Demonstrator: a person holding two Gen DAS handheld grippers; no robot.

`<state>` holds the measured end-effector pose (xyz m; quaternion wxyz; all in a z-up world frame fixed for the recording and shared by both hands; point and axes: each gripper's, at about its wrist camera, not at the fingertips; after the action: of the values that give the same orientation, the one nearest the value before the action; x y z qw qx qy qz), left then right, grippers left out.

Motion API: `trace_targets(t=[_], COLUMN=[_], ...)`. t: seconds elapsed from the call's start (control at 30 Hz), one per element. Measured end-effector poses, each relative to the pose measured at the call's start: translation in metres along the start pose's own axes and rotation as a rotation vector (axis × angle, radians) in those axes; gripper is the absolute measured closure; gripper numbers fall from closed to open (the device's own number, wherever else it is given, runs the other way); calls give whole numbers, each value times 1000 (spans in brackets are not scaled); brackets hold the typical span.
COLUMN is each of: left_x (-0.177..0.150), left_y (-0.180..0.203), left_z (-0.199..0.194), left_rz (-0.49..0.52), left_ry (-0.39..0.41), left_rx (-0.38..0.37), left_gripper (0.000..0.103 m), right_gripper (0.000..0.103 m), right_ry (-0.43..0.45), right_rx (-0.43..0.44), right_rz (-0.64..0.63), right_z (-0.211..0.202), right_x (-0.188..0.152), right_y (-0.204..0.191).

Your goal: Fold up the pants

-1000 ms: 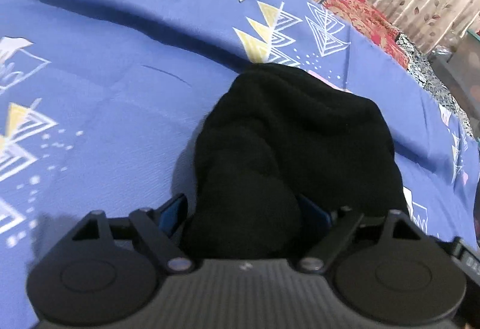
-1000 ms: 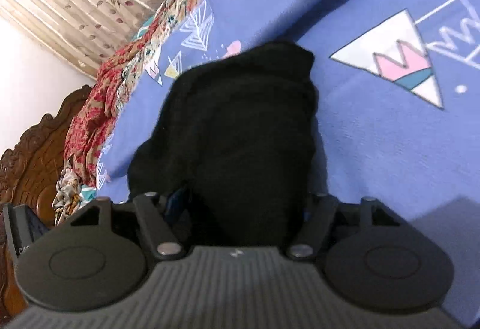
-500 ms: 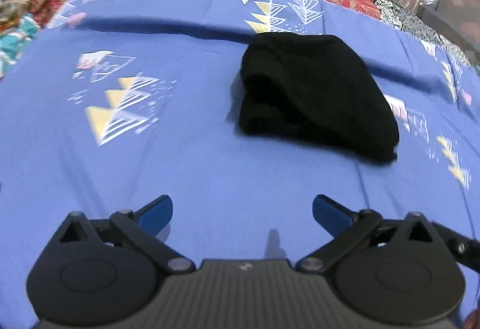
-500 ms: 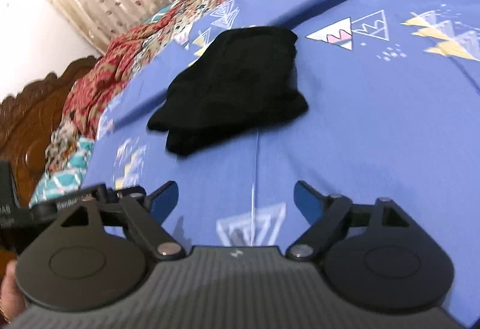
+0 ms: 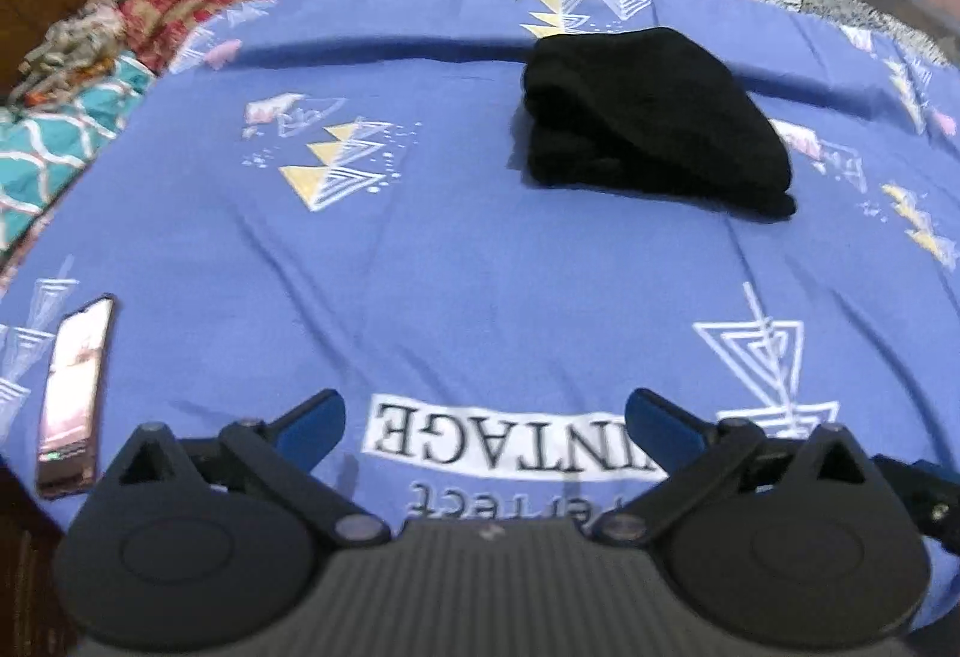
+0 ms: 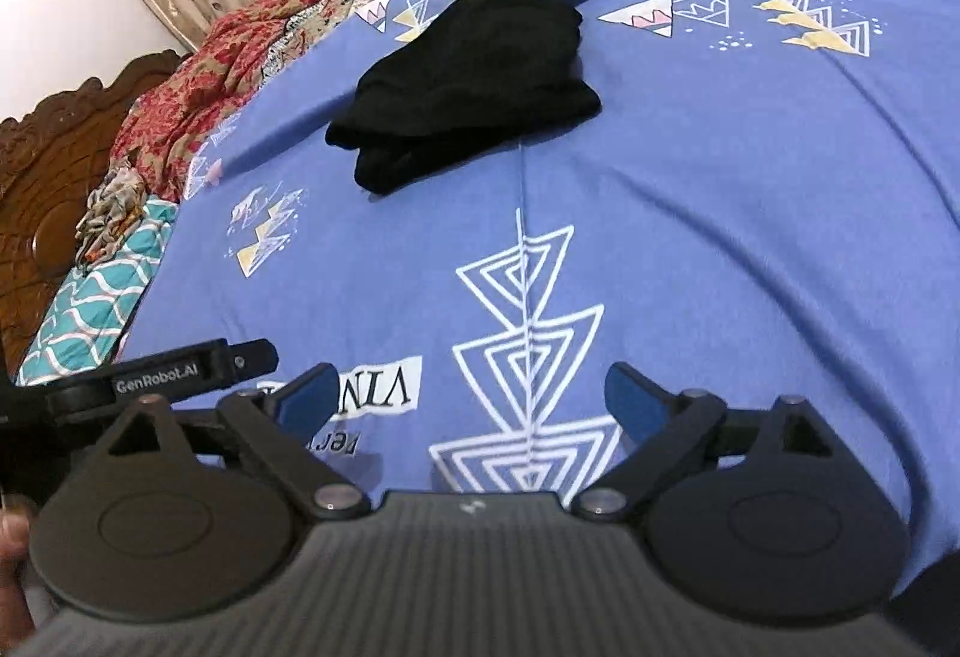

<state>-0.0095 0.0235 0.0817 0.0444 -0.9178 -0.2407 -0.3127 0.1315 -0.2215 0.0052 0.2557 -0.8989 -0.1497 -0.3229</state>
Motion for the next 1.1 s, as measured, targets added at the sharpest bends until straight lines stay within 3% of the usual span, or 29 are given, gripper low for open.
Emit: trace_targets(t=[0.13, 0.5, 1.1], left_x=[-5, -11, -27], left_y=[2, 4, 4], left_z=[-8, -12, 15], left_rz=[45, 66, 56], left_ry=[41, 59, -90], left_rx=[49, 71, 95], left_gripper=[0, 0, 0], right_gripper=[5, 5, 5], right_ry=[-8, -17, -95], right_rx=[12, 2, -19], right_rz=[-13, -3, 48], right_z=[-2, -2, -2], right_x=[-5, -10, -18], right_y=[-8, -11, 0])
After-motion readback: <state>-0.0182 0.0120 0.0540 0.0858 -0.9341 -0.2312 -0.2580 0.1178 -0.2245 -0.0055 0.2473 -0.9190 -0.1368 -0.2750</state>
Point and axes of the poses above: each gripper's, at about its wrist camera, not at the fingertips, and z roughly the way its jaws point, y to its right, x to its top, and after that the axes turned 11 degrees about -z, right-handed
